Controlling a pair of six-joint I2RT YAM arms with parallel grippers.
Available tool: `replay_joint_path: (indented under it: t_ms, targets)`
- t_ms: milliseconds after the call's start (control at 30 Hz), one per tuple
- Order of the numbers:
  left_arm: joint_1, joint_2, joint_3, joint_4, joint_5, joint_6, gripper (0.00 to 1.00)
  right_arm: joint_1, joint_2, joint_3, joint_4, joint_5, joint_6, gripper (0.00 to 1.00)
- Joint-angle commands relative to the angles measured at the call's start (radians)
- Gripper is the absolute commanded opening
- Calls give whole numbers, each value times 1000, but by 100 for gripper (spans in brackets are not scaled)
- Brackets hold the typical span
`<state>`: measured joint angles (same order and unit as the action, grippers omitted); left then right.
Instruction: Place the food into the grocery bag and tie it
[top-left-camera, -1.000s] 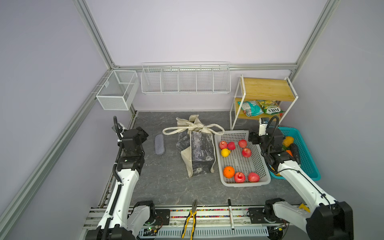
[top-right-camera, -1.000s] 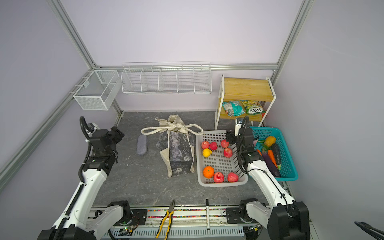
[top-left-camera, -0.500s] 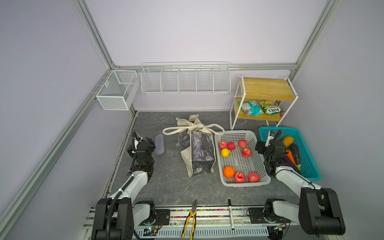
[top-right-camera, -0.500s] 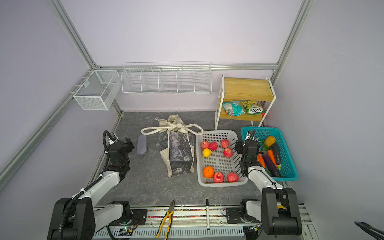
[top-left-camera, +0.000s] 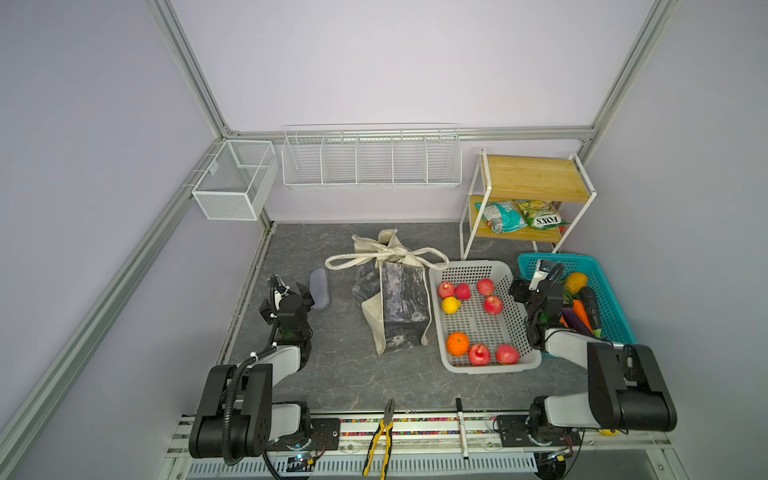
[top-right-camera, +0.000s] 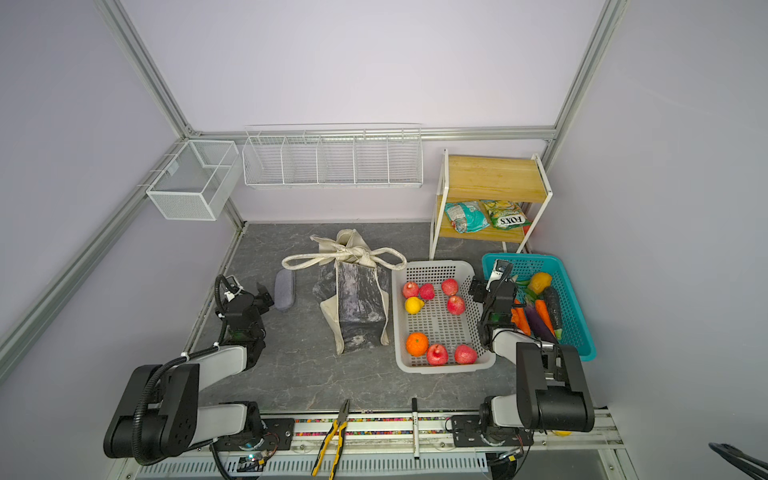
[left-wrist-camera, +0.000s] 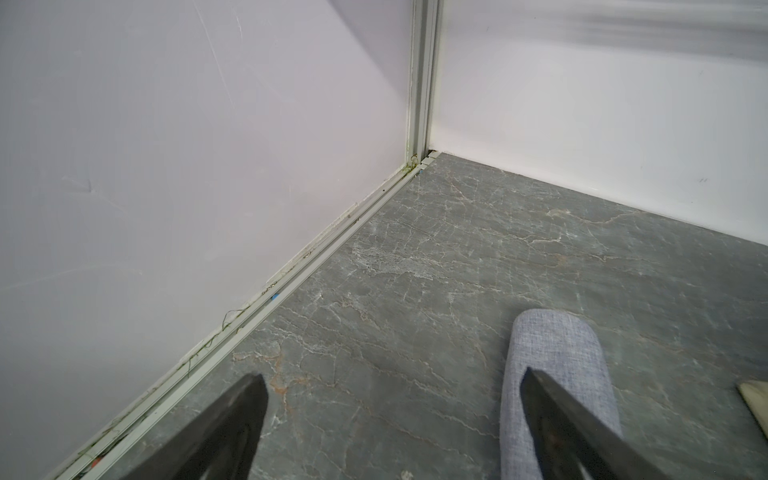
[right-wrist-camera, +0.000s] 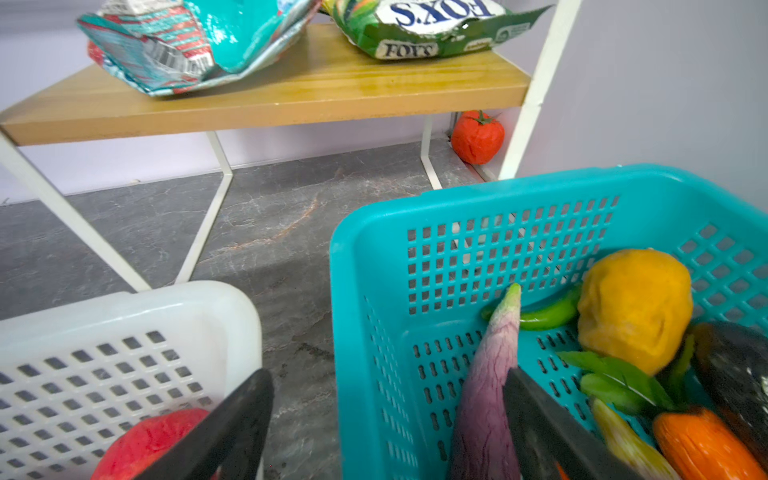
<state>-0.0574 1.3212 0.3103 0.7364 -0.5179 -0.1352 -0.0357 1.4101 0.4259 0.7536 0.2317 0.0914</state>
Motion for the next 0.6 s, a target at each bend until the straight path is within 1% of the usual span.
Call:
replay_joint_path:
  t_ms: [0, 100, 167, 300, 333, 367, 400, 433, 500, 567]
  targets:
    - [-1, 51, 22, 82, 16, -25, 97, 3, 32, -34, 22, -70, -56, 89]
    - [-2, 144, 33, 190, 53, 21, 97, 10, 71, -48, 80, -93, -71, 88]
    - [-1, 135, 64, 98, 97, 28, 97, 12, 109, -58, 141, -90, -75, 88]
    - [0, 161, 68, 98, 109, 15, 97, 17, 113, -64, 146, -89, -79, 88]
    - [1, 190, 58, 155, 112, 22, 100, 19, 115, -64, 150, -89, -79, 88]
    - [1, 222, 48, 227, 131, 47, 100, 19, 114, -63, 146, -87, -81, 88]
    - [-6, 235, 47, 244, 129, 65, 100, 20, 115, -62, 145, -86, -81, 88]
    - [-6, 209, 67, 159, 136, 52, 100, 21, 115, -62, 144, -84, -81, 88]
    - [-4, 187, 91, 83, 125, 31, 100, 22, 116, -61, 142, -82, -82, 88]
    - [-5, 197, 85, 114, 126, 36, 99, 33, 118, -54, 133, -69, -93, 88]
